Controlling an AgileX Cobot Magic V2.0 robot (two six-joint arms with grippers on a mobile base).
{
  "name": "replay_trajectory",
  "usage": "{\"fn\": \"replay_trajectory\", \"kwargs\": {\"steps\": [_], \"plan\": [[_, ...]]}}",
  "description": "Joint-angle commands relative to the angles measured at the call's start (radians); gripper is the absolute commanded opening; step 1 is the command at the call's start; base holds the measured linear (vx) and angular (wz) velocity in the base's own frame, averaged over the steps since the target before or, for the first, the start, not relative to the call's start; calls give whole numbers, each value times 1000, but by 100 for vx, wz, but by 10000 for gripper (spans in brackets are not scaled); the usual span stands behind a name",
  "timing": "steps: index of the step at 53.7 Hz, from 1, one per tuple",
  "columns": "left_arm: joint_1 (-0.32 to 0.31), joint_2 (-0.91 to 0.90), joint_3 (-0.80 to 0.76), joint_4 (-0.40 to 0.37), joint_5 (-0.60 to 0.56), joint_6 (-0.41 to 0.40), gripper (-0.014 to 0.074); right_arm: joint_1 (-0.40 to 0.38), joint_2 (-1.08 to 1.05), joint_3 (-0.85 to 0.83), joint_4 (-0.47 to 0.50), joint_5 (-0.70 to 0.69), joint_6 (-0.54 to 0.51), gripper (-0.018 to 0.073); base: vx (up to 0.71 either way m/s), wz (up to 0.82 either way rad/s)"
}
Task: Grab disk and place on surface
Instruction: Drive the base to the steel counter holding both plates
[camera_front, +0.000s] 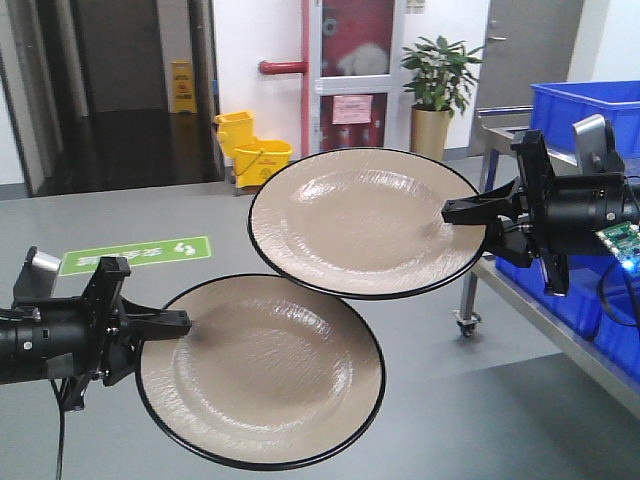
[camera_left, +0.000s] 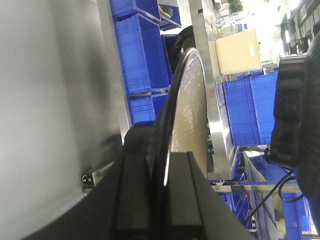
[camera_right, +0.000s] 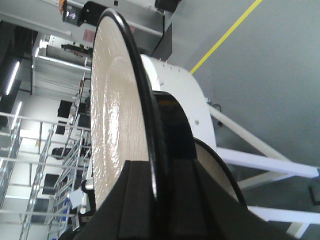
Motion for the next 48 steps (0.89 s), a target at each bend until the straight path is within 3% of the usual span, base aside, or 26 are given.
{"fn": "replay_trajectory", "kwargs": {"steps": [1,48], "plan": [[-3,-48,-33,-130,45,-19,-4,-5,-59,-41,135,-13,-3,-8,30,-27],[-3,-48,-33,-130,45,-19,-4,-5,-59,-41,135,-13,-3,-8,34,-21]]}}
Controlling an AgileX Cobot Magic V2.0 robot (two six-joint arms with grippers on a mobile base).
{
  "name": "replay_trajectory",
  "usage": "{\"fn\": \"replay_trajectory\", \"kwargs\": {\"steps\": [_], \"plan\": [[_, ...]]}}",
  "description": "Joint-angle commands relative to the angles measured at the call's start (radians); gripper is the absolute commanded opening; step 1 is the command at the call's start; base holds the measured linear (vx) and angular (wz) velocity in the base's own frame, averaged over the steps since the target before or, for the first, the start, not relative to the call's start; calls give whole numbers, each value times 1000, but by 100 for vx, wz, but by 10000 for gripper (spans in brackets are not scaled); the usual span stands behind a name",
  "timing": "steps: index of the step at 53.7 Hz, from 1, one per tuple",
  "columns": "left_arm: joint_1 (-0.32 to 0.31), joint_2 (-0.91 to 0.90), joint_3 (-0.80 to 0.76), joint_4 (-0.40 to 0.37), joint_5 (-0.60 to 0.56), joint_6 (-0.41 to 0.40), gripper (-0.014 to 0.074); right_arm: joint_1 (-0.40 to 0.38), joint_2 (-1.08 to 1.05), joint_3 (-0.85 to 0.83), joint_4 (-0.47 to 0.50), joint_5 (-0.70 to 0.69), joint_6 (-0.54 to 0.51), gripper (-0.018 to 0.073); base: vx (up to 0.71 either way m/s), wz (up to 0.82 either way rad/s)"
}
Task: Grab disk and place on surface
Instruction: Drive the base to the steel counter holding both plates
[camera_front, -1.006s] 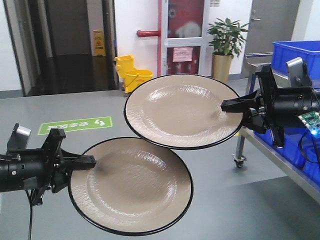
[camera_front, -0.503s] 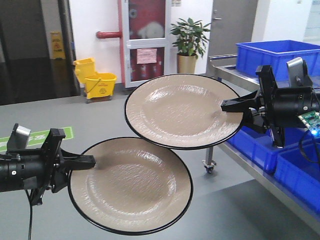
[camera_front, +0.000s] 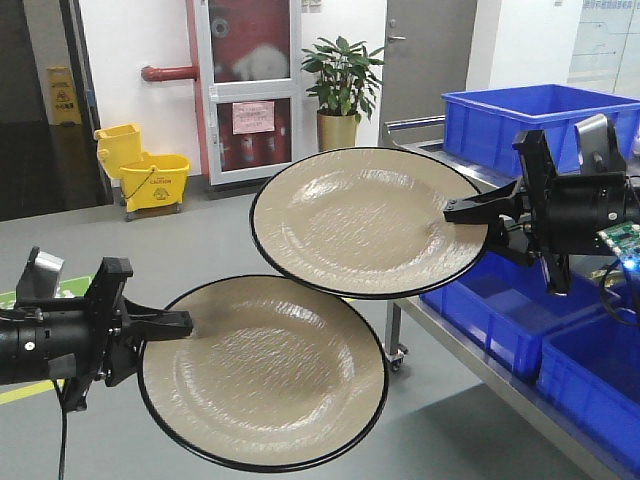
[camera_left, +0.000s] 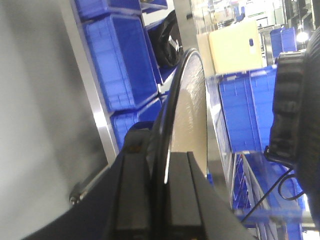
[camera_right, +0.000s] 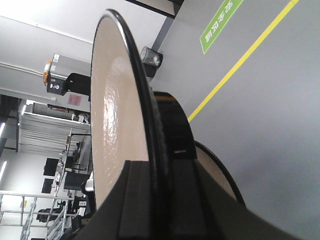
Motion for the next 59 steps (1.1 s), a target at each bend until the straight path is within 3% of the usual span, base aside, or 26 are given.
{"fn": "replay_trajectory", "kwargs": {"steps": [1,34,59], "plan": [[-3,-48,-33,-130,44,-19,-4,-5,-59,-41,135,-12,-3,-8,38,-4],[-3,-48,-33,-130,44,-19,-4,-5,-59,-41,135,-12,-3,-8,38,-8],[-3,-48,-33,-130,44,-19,-4,-5,-59,-41,135,-12,-3,-8,33,-44]]}}
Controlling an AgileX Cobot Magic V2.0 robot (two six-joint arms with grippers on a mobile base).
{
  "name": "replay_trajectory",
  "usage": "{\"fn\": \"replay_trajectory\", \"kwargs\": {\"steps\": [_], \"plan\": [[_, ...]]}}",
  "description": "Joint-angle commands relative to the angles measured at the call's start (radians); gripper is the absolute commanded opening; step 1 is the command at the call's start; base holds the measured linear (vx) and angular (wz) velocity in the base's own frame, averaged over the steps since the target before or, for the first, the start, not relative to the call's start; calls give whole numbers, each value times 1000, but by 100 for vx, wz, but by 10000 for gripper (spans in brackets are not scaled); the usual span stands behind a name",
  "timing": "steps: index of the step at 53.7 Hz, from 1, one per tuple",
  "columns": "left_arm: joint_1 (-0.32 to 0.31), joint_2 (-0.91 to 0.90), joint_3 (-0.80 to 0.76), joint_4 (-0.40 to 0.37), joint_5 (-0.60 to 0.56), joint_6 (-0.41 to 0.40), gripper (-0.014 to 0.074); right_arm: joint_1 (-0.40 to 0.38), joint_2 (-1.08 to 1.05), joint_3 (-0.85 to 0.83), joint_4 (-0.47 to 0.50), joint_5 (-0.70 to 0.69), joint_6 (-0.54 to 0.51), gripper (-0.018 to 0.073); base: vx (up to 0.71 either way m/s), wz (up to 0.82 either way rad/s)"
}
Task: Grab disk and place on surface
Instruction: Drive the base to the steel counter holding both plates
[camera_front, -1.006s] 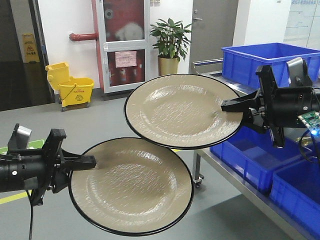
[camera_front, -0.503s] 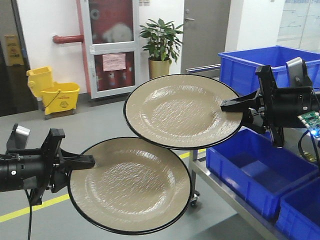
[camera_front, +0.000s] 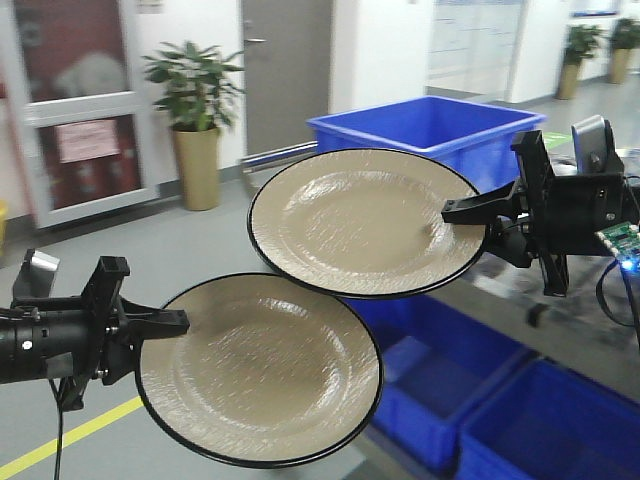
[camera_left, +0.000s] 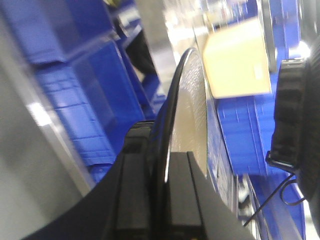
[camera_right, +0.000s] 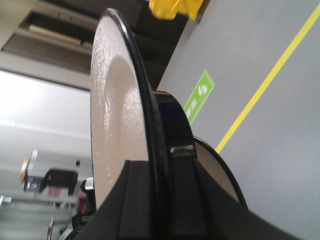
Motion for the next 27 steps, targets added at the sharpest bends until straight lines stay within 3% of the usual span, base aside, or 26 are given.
{"fn": "replay_trajectory", "kwargs": {"steps": [1,27], "plan": [[-3,-48,-33,-131,52,-19,-4,-5,-59,-41,136,-12,-3,-8,31,-65],[-3,-48,-33,-131,50,-19,-4,-5,-59,-41,136,-12,-3,-8,28,-71]]}}
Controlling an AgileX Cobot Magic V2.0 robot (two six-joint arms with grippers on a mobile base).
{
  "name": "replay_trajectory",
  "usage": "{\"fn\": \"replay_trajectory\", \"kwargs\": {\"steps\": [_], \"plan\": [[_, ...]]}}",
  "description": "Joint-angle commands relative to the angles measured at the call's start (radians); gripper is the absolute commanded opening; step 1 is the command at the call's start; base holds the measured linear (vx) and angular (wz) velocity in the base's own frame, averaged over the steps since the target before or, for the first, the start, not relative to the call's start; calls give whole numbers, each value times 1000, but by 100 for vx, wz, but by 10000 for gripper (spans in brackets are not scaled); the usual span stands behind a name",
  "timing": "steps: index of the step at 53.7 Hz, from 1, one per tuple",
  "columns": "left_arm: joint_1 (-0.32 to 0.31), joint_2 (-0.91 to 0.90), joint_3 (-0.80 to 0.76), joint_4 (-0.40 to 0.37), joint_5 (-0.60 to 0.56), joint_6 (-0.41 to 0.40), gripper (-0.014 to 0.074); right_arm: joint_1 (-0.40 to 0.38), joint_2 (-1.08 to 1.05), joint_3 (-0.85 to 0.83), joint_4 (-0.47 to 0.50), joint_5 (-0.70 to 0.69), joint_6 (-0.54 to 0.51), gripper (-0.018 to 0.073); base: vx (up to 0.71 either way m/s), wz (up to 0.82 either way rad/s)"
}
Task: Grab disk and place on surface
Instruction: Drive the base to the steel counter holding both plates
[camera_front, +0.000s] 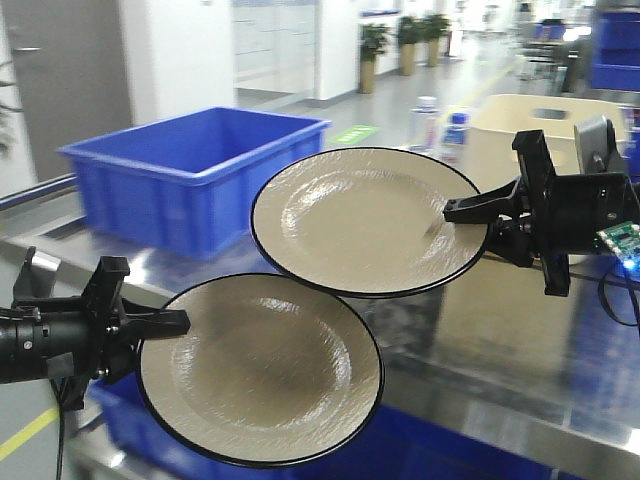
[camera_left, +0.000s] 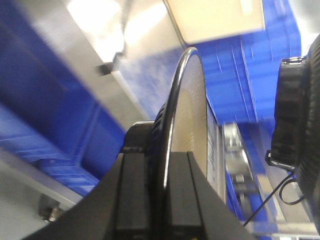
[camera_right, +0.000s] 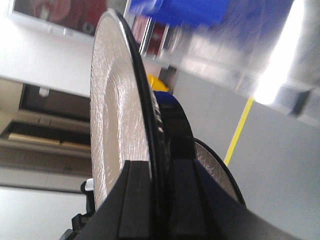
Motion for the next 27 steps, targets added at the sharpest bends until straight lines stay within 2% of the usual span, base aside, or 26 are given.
{"fn": "replay_trajectory", "kwargs": {"steps": [1,27], "plan": [[-3,-48,-33,-130,49,-19,-4,-5,-59,-41,136,-11,-3,-8,25,-67],[-3,-48,-33,-130,48,-19,-4,-5,-59,-41,136,-11,-3,-8,22,-58]]}}
